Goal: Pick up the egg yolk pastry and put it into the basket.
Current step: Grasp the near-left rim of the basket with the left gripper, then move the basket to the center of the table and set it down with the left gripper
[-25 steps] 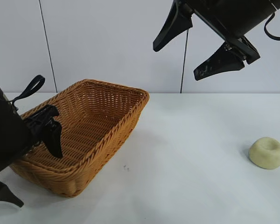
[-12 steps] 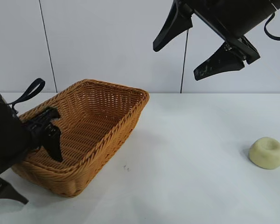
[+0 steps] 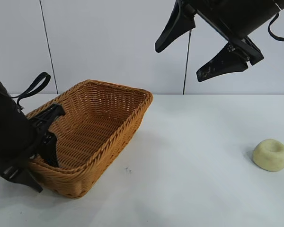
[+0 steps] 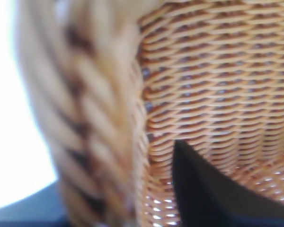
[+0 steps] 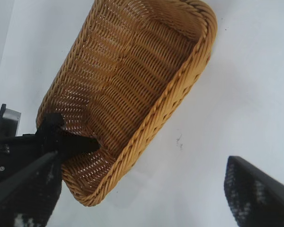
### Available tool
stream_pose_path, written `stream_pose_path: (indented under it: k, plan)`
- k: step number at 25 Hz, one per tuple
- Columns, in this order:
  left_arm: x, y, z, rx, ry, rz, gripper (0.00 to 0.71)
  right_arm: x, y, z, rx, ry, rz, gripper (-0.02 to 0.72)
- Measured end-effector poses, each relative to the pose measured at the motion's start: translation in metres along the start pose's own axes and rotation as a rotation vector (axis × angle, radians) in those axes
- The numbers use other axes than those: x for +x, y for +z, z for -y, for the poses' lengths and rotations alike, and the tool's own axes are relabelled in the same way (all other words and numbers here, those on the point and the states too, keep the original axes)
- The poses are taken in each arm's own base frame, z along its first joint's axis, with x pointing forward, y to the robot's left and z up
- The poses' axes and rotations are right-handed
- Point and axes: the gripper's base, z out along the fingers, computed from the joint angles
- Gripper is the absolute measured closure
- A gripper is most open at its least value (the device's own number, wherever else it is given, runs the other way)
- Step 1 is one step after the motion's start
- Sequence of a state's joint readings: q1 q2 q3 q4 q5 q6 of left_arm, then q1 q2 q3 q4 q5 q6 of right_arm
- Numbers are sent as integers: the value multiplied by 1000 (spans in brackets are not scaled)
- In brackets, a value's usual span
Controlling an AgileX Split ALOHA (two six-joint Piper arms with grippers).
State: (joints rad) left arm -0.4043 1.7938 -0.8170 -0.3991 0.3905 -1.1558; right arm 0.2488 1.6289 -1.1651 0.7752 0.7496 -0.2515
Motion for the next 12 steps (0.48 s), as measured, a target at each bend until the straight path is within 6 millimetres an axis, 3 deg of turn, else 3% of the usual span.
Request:
stream_pose_path:
  k: [2, 6, 12]
  plan:
    - [0, 0, 0, 2, -18, -2, 609, 0, 0, 0, 0, -1, -2, 38]
    - [-3, -2, 2, 0, -3, -6, 614, 0, 0, 0, 0, -1, -4, 38]
    - [-33, -28, 27, 34, 122, -27, 614, 0, 0, 0, -1, -1, -5, 38]
